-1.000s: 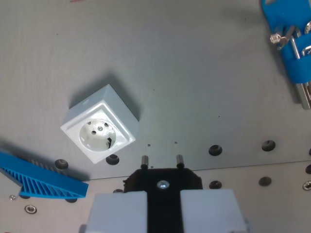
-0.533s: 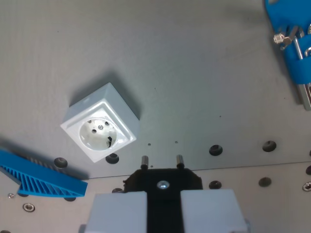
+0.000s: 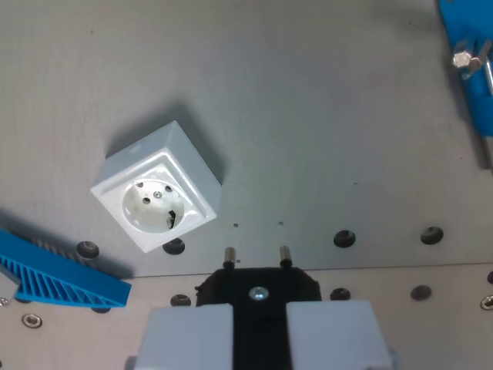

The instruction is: Move above the white socket

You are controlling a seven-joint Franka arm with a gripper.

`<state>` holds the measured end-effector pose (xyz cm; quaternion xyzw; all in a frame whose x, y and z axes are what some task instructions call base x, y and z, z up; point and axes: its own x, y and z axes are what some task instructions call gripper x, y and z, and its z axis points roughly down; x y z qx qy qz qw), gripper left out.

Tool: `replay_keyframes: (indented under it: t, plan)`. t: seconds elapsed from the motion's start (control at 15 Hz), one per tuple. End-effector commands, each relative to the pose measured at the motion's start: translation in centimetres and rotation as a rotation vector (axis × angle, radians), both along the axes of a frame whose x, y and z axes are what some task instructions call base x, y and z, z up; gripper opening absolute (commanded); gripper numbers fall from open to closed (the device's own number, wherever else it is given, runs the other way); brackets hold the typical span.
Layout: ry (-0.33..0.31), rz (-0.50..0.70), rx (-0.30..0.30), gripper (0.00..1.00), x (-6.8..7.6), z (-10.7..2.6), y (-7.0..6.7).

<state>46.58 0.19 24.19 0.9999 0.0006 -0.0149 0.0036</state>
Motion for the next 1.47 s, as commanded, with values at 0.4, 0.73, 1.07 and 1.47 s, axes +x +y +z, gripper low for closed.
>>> replay_keyframes:
  t: [0.4,0.73,1.07,1.47]
  plan:
    - [-0.103,0.189,0.002,0.0,-1.6,-2.6,1.1]
    - [-0.099,0.259,0.0,0.0,-2.3,-4.2,1.9]
    - [-0.099,0.329,-0.002,0.0,-3.0,-6.1,2.7]
    - [-0.107,0.399,-0.004,0.0,-4.1,-8.3,3.8]
